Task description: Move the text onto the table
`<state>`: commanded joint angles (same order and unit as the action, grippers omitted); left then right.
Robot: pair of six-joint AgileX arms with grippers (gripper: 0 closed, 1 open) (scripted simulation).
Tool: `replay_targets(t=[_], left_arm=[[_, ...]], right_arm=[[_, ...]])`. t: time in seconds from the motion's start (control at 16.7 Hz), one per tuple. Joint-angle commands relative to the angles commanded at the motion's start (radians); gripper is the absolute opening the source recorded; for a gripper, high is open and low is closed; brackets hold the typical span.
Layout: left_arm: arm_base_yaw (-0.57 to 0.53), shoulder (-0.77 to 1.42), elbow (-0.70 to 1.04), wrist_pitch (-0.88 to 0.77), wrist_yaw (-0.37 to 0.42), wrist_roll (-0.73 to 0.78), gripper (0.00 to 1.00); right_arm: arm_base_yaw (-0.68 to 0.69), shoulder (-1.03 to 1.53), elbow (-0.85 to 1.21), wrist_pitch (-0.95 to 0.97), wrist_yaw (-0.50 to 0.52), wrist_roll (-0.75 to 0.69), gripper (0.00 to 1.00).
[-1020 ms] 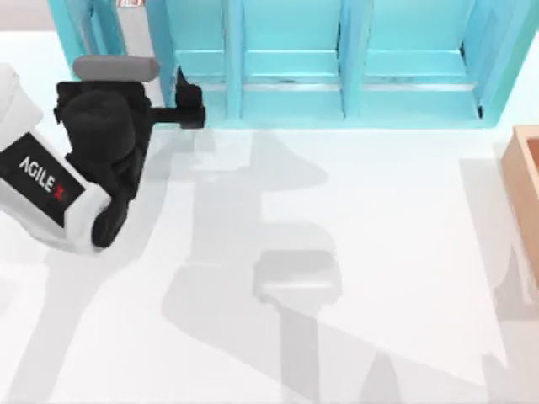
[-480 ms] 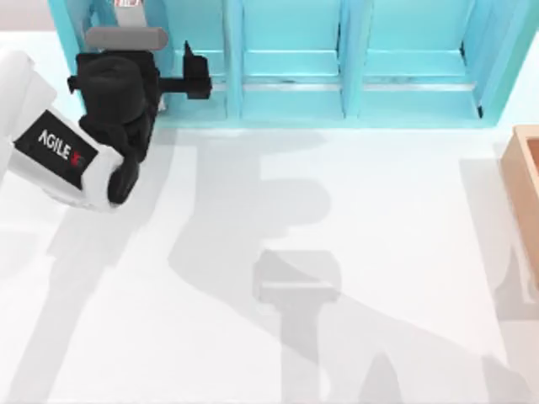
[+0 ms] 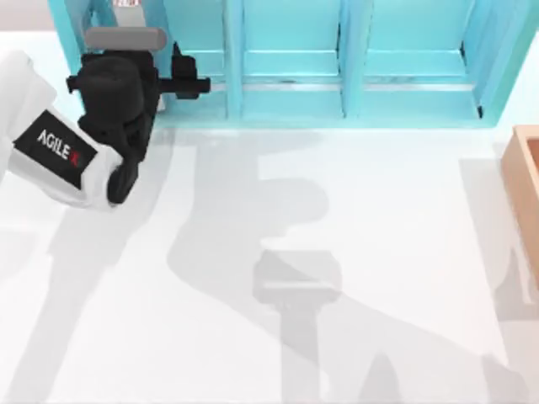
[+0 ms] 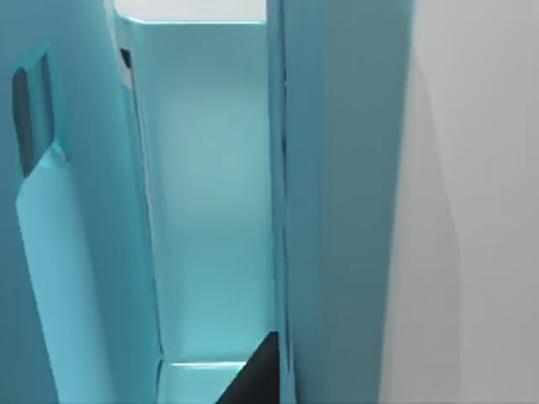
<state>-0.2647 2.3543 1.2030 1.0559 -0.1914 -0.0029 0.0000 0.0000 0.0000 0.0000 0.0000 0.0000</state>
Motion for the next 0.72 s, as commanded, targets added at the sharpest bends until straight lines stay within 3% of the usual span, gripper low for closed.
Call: replay_targets(t=[0.42, 0.72], left_arm=[[0.000, 0.000, 0.000, 0.000, 0.000, 0.000, 0.02], [0.000, 0.000, 0.000, 0.000, 0.000, 0.000, 0.00]], right_arm=[[0.000, 0.000, 0.000, 0.000, 0.000, 0.000, 1.00], [0.000, 0.000, 0.000, 0.000, 0.000, 0.000, 1.00]])
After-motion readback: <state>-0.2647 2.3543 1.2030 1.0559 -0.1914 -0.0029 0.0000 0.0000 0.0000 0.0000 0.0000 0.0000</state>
